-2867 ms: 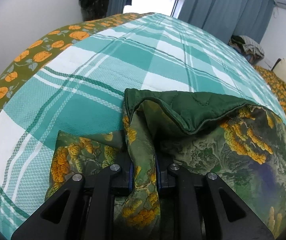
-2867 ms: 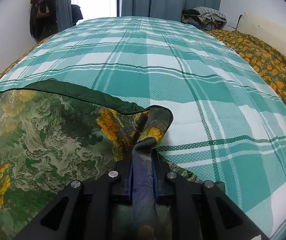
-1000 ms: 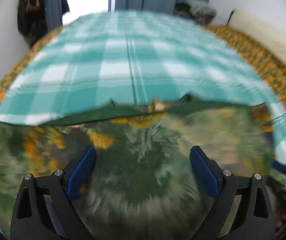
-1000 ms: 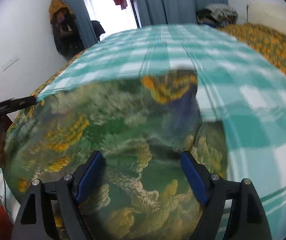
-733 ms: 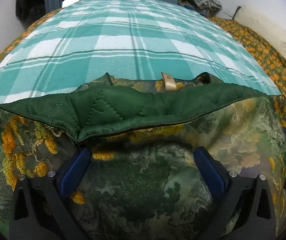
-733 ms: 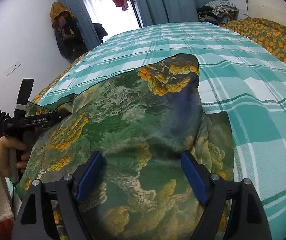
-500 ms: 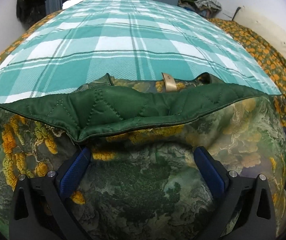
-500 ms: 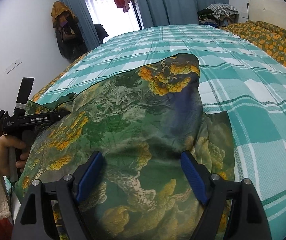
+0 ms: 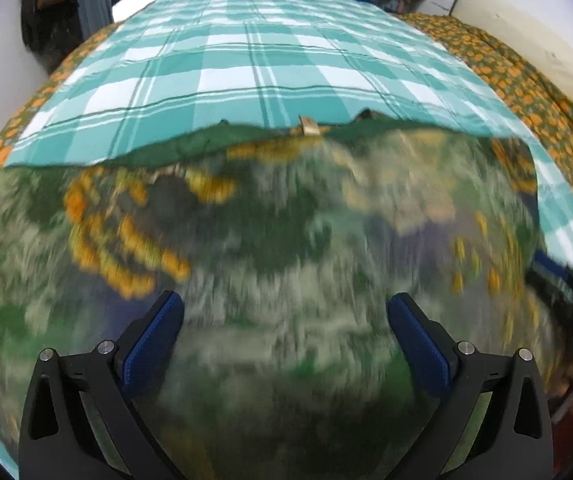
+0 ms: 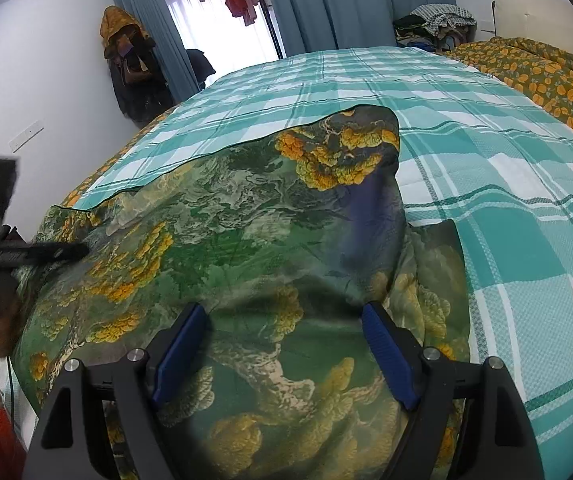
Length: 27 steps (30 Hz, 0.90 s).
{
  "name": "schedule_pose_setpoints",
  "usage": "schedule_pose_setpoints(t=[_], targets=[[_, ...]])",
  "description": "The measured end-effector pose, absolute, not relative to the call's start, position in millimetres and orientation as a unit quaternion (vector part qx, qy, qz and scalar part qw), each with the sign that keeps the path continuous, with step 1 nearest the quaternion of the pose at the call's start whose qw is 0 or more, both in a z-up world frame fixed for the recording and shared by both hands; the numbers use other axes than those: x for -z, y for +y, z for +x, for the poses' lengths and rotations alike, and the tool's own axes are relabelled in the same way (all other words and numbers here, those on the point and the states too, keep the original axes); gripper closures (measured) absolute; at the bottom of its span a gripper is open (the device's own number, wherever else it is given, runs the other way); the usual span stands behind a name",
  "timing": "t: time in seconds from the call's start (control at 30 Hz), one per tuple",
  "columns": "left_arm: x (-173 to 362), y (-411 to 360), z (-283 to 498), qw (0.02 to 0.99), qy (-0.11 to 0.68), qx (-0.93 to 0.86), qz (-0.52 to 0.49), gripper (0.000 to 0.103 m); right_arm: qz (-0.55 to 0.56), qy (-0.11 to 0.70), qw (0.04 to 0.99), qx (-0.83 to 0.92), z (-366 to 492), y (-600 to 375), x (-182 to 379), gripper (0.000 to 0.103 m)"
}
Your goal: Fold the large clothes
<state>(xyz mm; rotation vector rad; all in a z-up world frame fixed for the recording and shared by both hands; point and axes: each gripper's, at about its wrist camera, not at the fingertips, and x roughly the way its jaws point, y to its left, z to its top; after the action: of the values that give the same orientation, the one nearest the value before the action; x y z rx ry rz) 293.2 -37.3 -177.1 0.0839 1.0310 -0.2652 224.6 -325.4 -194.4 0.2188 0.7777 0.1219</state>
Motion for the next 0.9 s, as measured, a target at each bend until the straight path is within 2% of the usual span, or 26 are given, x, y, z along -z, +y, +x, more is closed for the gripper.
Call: schedule_pose_setpoints(t=[0.2, 0.43, 0.67, 0.9], targets=[[197, -48, 292, 0.869, 0.477, 0.112, 0.065, 0.001, 0.098, 0.379, 0.919, -0.052, 225, -324, 194, 0.021], [175, -37, 254, 0.868, 0.474, 0.133, 0.062, 0.001, 0.106, 0.363, 0.925, -0.026, 180, -328, 155, 0.021], [174, -38, 205, 0.883, 0.443, 0.139, 0.061, 0.001, 0.24, 0.364, 0.9, 0.029, 106, -380, 157, 0.021], [147, -47, 198, 0.895, 0.411, 0.171, 0.013, 0.001, 0.394, 0.395, 0.83, -0.009, 89, -393, 204, 0.02]])
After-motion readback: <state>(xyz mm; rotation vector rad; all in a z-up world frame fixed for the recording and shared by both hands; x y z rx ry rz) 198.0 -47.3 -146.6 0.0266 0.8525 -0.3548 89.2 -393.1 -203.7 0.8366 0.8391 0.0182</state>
